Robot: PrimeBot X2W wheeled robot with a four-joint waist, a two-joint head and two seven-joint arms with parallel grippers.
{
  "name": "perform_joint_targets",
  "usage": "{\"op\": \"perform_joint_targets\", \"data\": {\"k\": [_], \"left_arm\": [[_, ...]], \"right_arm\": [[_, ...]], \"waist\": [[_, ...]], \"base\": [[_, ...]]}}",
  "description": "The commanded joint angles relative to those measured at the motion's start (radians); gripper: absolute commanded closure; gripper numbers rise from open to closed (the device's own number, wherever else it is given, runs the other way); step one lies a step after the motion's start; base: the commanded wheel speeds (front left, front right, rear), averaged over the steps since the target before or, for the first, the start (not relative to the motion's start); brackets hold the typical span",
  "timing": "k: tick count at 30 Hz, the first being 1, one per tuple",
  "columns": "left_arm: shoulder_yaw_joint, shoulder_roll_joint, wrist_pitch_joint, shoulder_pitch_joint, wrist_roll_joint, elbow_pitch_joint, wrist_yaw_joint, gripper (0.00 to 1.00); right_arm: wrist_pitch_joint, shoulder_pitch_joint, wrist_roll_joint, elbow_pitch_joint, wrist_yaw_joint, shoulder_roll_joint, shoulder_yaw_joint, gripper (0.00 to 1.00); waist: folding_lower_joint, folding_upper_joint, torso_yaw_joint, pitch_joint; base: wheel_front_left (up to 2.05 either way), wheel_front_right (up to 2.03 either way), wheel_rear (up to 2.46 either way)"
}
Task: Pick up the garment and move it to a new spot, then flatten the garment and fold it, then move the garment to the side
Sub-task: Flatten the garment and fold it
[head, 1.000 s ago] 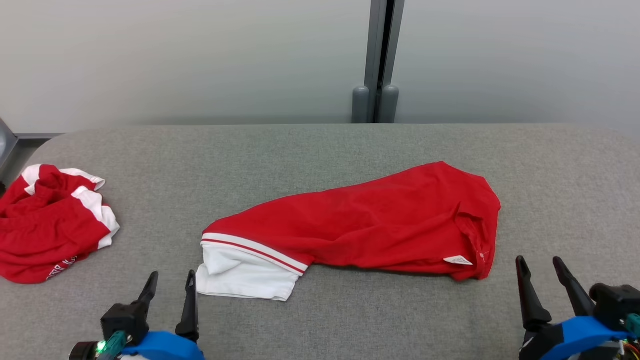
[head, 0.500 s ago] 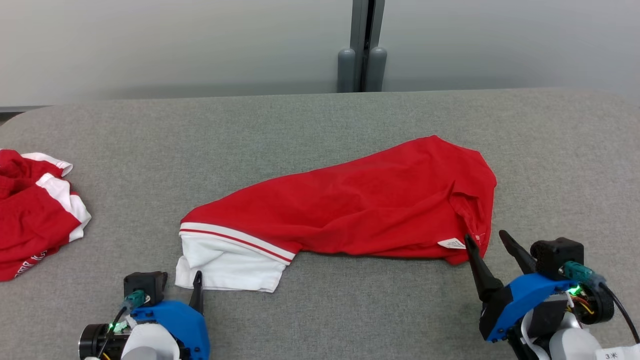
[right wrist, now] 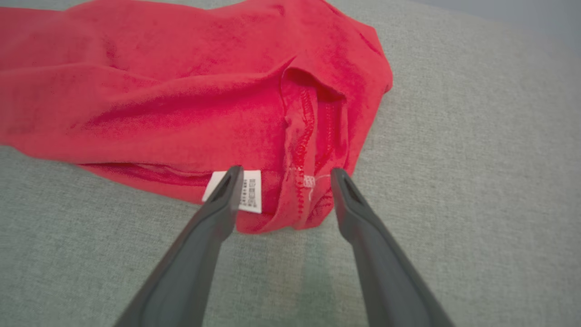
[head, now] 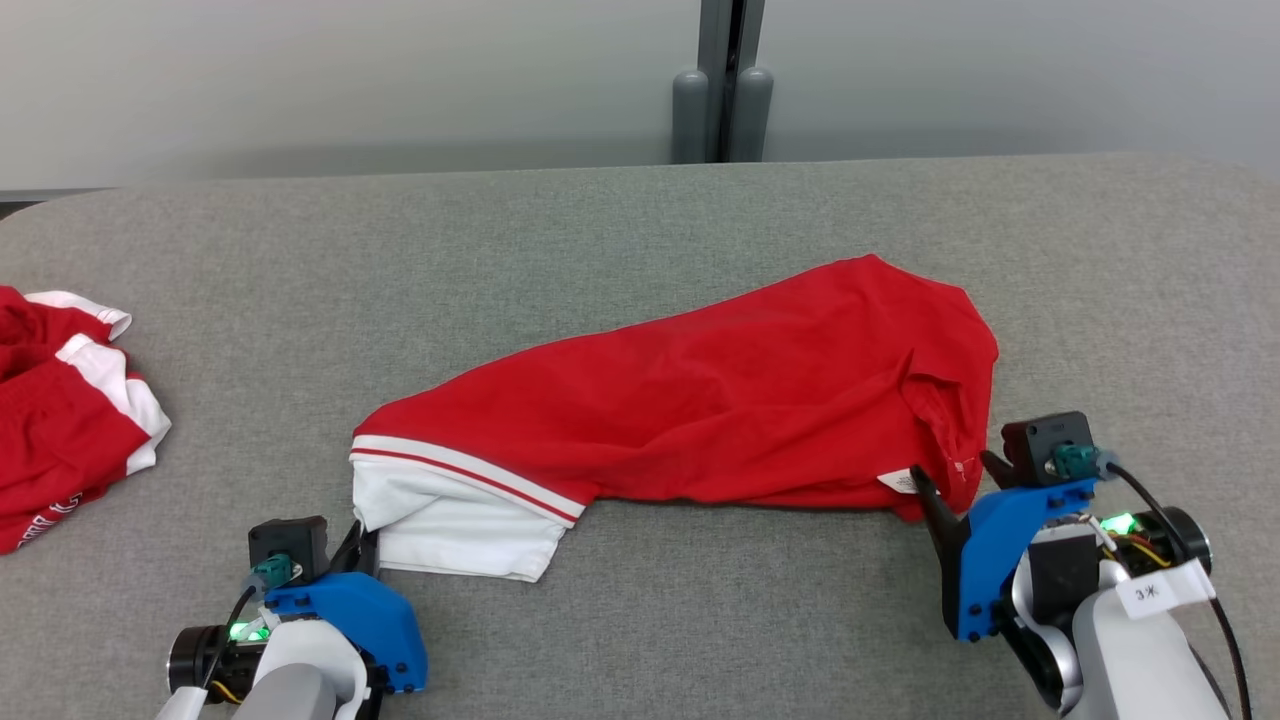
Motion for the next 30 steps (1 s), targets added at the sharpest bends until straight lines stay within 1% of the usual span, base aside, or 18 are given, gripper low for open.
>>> {"op": "perform_joint_targets", "data": {"k": [1, 7, 8, 9, 10, 11, 12, 13, 14, 18, 20, 22, 24, 26, 27, 30], "left_arm": [[-0.008, -0.008, 0.002, -0.002, -0.005, 0.017, -0.006, 1.00], [-0.017, -0.014, -0.023, -0.021, -0.004, 0.040, -0.018, 1.00], [-0.018, -0.014, -0.028, -0.026, -0.004, 0.043, -0.020, 1.00], [-0.018, -0.014, -0.031, -0.031, -0.005, 0.045, -0.019, 1.00], [-0.018, -0.015, -0.036, -0.036, -0.007, 0.047, -0.020, 1.00], [-0.018, -0.016, -0.041, -0.040, -0.008, 0.048, -0.023, 1.00], [-0.019, -0.017, -0.043, -0.042, -0.009, 0.050, -0.025, 1.00], [-0.020, -0.018, -0.047, -0.046, -0.011, 0.054, -0.027, 1.00], [-0.020, -0.019, -0.048, -0.050, -0.013, 0.057, -0.028, 1.00], [-0.013, -0.024, -0.086, -0.063, -0.021, 0.047, -0.036, 1.00], [-0.002, -0.025, -0.116, -0.067, -0.031, 0.024, -0.040, 1.00], [0.022, -0.034, -0.139, -0.062, -0.059, -0.013, -0.056, 1.00], [0.052, -0.043, -0.155, -0.047, -0.095, -0.071, -0.078, 1.00], [0.082, -0.041, -0.164, -0.031, -0.128, -0.148, -0.093, 1.00], [0.082, -0.041, -0.164, -0.031, -0.128, -0.148, -0.093, 1.00], [0.133, -0.046, -0.169, -0.003, -0.192, -0.304, -0.113, 1.00]], "right_arm": [[0.013, -0.025, -0.017, 0.011, 0.000, -0.004, -0.005, 0.00], [0.072, -0.069, -0.027, 0.062, 0.000, -0.004, -0.034, 0.00], [0.077, -0.076, -0.022, 0.071, 0.000, -0.004, -0.042, 0.04], [0.081, -0.080, -0.020, 0.078, 0.000, -0.003, -0.045, 0.20], [0.081, -0.085, -0.021, 0.084, 0.000, -0.004, -0.048, 0.31], [0.079, -0.092, -0.022, 0.090, 0.000, -0.004, -0.051, 0.36], [0.082, -0.098, -0.018, 0.097, 0.000, -0.004, -0.049, 0.56], [0.079, -0.103, -0.017, 0.099, 0.000, -0.003, -0.048, 0.69], [0.077, -0.106, -0.013, 0.101, 0.000, -0.004, -0.047, 1.00], [0.065, -0.098, 0.017, 0.077, 0.000, -0.004, -0.047, 1.00], [0.047, -0.084, 0.060, 0.051, 0.000, -0.004, -0.051, 1.00], [0.031, -0.065, 0.127, 0.015, 0.000, -0.004, -0.050, 1.00], [0.021, -0.046, 0.219, -0.030, 0.000, -0.004, -0.047, 1.00], [0.012, -0.028, 0.284, -0.086, 0.000, -0.004, -0.047, 1.00], [0.012, -0.028, 0.284, -0.086, 0.000, -0.004, -0.047, 1.00], [0.004, 0.004, 0.342, -0.184, 0.000, -0.004, -0.066, 1.00]], "waist": [[0.0000, -0.0002, 0.005, 0.002], [0.0000, -0.0002, 0.018, 0.014], [0.0000, -0.0002, 0.020, 0.017], [0.0000, -0.0002, 0.022, 0.020], [0.0000, -0.0002, 0.024, 0.023], [0.0000, -0.0002, 0.025, 0.027], [0.0000, -0.0002, 0.028, 0.030], [0.0000, -0.0002, 0.029, 0.033], [0.0000, -0.0002, 0.030, 0.035], [0.0000, -0.0002, 0.034, 0.037], [0.0000, -0.0002, 0.036, 0.029], [0.0000, -0.0002, 0.035, 0.018], [0.0000, -0.0002, 0.033, 0.003], [0.0000, -0.0002, 0.031, -0.013], [0.0000, -0.0002, 0.031, -0.013], [0.0000, -0.0002, 0.029, -0.034]], "base": [[0.00, 0.00, 0.00], [0.00, 0.00, 0.00], [0.00, 0.00, 0.00], [0.00, 0.00, 0.00], [0.00, 0.00, 0.00], [0.00, 0.00, 0.00], [0.00, 0.00, 0.00], [0.00, 0.00, 0.00], [0.00, 0.00, 0.00], [0.00, 0.00, 0.00], [0.00, 0.00, 0.00], [0.00, 0.00, 0.00], [0.00, 0.00, 0.00], [0.00, 0.00, 0.00], [0.00, 0.00, 0.00], [0.00, 0.00, 0.00]]}}
